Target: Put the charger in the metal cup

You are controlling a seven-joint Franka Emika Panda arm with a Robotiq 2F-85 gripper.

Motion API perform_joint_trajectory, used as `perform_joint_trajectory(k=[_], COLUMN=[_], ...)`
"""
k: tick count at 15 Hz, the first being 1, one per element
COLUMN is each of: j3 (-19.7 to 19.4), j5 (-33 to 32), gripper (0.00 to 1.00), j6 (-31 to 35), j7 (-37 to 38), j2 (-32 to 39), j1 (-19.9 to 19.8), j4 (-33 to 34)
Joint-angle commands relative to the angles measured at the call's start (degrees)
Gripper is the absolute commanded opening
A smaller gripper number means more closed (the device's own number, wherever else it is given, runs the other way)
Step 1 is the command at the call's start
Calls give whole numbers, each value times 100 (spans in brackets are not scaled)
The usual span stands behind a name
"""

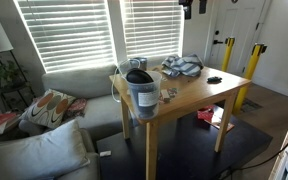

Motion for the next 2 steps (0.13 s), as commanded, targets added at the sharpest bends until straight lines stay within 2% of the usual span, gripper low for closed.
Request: perform_joint_trajectory(k=[1,2], j3=[52,52], j5=[6,6], gripper=[100,100], j6=[-17,-17], j7=[-1,-1], j2=[38,47], j1=[-50,-49], j4=[32,31])
